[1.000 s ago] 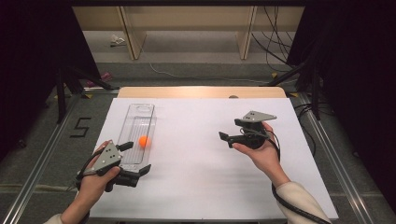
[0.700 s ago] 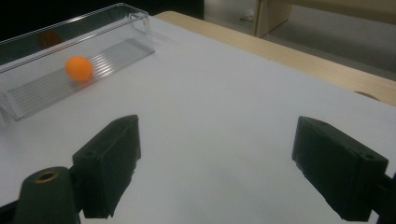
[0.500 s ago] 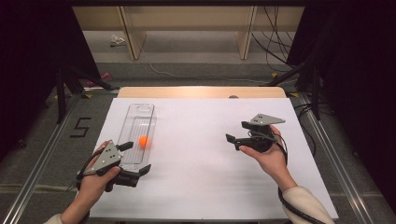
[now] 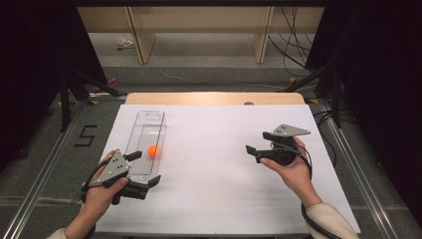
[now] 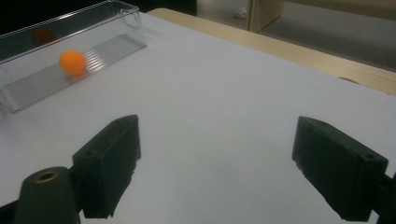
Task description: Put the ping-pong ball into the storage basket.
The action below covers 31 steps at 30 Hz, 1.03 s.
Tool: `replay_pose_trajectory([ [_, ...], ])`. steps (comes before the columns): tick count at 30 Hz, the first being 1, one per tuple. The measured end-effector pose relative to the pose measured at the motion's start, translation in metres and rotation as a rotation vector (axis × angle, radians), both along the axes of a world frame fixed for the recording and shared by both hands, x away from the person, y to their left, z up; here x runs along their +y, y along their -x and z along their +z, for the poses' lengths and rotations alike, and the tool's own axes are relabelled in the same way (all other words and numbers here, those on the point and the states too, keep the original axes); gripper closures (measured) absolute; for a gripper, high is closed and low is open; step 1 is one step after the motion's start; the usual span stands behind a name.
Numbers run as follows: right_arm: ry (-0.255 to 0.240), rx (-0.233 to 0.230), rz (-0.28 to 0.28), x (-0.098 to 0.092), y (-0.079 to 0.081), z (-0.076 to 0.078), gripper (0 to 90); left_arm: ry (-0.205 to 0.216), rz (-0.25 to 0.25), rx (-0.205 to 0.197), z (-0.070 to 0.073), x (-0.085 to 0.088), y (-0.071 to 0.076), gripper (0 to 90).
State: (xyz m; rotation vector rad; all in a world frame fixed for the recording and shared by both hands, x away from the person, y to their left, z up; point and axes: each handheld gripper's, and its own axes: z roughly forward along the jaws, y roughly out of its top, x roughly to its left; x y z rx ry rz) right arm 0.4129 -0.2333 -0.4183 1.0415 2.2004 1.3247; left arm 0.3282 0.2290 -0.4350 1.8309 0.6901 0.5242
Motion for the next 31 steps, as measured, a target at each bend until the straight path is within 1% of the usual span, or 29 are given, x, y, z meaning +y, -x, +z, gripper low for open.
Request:
replay_pose_trajectory([
  [6,-0.003,0.003,-0.008,-0.005,0.003,-0.001,16.3,0.001,0.001,-0.001,0.000,0.000,0.000,0.0],
  [16,0.000,0.003,-0.005,-0.011,0.009,-0.002,16.3,0.000,0.000,0.000,0.000,0.000,0.000,0.0],
  [31,-0.001,0.005,0.013,-0.012,0.010,-0.004,16.3,-0.002,-0.001,0.000,0.000,0.000,-0.001,0.0],
])
